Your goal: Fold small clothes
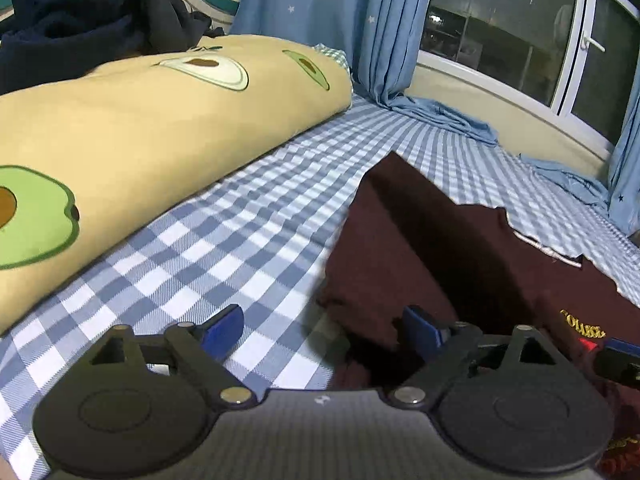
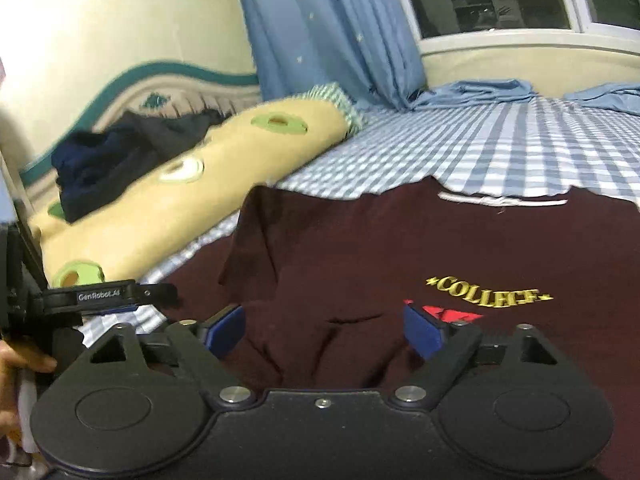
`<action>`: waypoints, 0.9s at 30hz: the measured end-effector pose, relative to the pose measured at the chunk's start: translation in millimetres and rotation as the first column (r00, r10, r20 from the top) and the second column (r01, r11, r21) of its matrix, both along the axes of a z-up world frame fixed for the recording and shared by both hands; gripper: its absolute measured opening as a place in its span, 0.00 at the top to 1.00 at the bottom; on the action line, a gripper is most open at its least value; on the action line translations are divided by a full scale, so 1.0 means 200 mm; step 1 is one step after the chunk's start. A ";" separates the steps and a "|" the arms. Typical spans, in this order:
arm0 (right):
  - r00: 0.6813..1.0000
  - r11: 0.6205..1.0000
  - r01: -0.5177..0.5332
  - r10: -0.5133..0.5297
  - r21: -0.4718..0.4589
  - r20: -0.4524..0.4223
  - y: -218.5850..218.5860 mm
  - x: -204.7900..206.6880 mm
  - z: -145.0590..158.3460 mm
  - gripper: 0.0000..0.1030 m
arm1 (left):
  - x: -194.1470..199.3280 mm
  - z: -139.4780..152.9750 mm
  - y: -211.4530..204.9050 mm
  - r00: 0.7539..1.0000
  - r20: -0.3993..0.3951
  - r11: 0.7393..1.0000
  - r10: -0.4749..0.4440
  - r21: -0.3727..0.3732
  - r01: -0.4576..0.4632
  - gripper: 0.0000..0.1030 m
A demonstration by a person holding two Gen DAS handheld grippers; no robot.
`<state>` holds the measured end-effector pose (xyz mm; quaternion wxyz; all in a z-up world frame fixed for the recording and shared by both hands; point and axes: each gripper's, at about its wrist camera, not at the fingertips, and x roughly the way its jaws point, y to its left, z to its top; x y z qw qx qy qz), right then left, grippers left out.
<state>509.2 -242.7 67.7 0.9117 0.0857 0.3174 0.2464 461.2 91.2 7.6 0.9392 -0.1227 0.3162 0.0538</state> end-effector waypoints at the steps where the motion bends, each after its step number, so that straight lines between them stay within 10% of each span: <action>1: 1.000 1.000 -0.006 0.006 -0.014 -0.009 0.02 0.01 -0.02 0.23 | 0.01 -0.01 0.00 1.000 -0.005 1.000 0.001 0.001 -0.001 0.16; 6: 0.999 1.000 -0.018 0.017 -0.018 -0.035 0.06 0.04 -0.05 0.66 | 0.00 -0.07 -0.01 1.000 -0.031 1.000 0.002 -0.006 -0.002 0.21; 14: 0.962 0.964 0.217 -0.238 0.155 0.132 -0.22 -0.27 0.12 0.72 | 0.02 -0.07 -0.06 0.999 -0.036 0.999 -0.024 0.045 0.025 0.22; 16: 0.924 0.937 0.326 -0.344 0.122 0.169 -0.25 -0.39 0.16 0.94 | 0.02 -0.08 -0.08 0.999 -0.042 0.997 -0.024 0.070 0.027 0.22; 27: 0.918 0.923 0.385 -0.386 0.028 0.090 -0.45 -0.50 0.06 0.59 | -0.03 -0.01 -0.08 0.999 -0.017 0.991 -0.027 0.130 0.029 0.17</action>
